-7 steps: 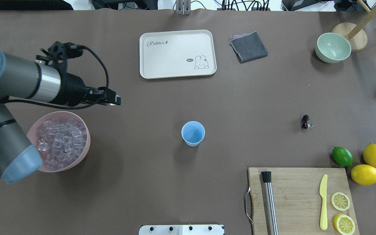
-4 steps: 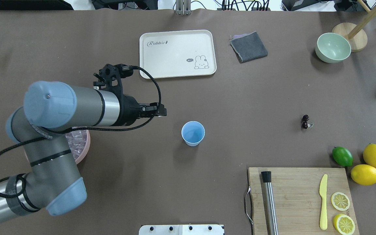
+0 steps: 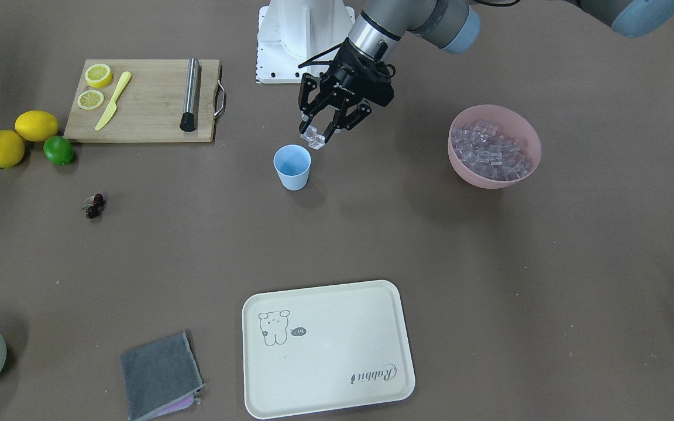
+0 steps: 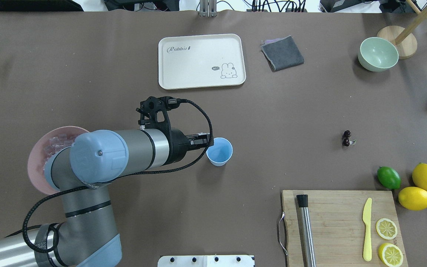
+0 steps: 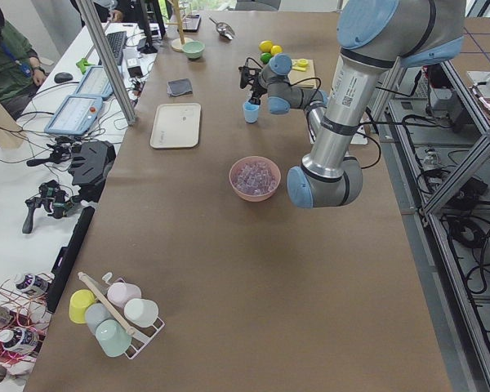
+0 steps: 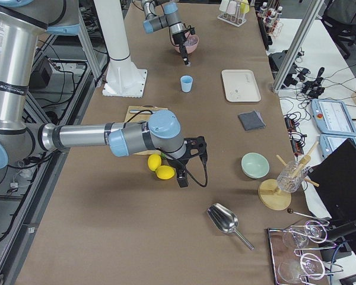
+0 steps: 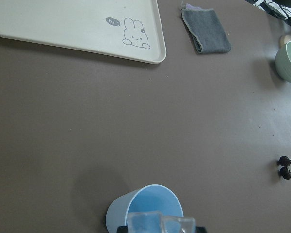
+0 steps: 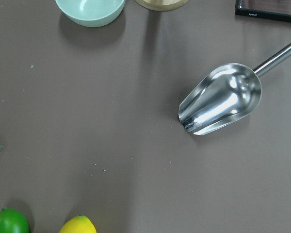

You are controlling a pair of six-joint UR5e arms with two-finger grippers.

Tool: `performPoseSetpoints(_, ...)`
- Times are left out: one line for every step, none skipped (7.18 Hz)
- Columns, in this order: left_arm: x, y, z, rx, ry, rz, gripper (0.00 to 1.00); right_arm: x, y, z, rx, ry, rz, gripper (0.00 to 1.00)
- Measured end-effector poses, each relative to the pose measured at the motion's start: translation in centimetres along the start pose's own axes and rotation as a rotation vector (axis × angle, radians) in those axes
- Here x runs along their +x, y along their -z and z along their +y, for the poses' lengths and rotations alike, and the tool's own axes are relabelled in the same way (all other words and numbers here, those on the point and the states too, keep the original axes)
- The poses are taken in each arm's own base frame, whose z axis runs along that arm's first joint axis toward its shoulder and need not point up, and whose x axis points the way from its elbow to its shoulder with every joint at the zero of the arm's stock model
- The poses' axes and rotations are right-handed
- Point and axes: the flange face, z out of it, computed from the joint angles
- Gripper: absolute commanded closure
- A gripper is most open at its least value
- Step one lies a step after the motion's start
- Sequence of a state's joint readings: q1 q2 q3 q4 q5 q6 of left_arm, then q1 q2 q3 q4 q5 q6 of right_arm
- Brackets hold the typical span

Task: Put ice and cherries in cup
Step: 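Carry the ice cube with the left gripper to the light-blue cup, then open the left gripper to drop the ice cube into the cup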

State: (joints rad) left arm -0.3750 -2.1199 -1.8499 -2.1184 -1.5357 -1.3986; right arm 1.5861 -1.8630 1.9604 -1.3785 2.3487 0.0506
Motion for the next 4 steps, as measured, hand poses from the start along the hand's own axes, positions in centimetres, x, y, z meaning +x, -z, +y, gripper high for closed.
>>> performPoseSetpoints(0.5,-0.6,1.0,0.027,-0.005,-0.005,0.88,0.0,0.0,0.0,-0.001,-0.003,-0.005,0.0)
performPoseSetpoints(0.8,-1.1,2.2,0.056,-0.012,-0.012,0.88,0.0,0.0,0.0,-0.003,-0.008,-0.007,0.0)
performPoseSetpoints(1.1,-1.7,3.5,0.078,-0.021,-0.02,0.88,0.0,-0.1,0.0,-0.005,-0.013,-0.009,0.0)
performPoseSetpoints(1.6,-2.2,4.6,0.089,-0.028,-0.024,0.88,0.0,-0.1,0.0,-0.008,-0.017,-0.009,0.0)
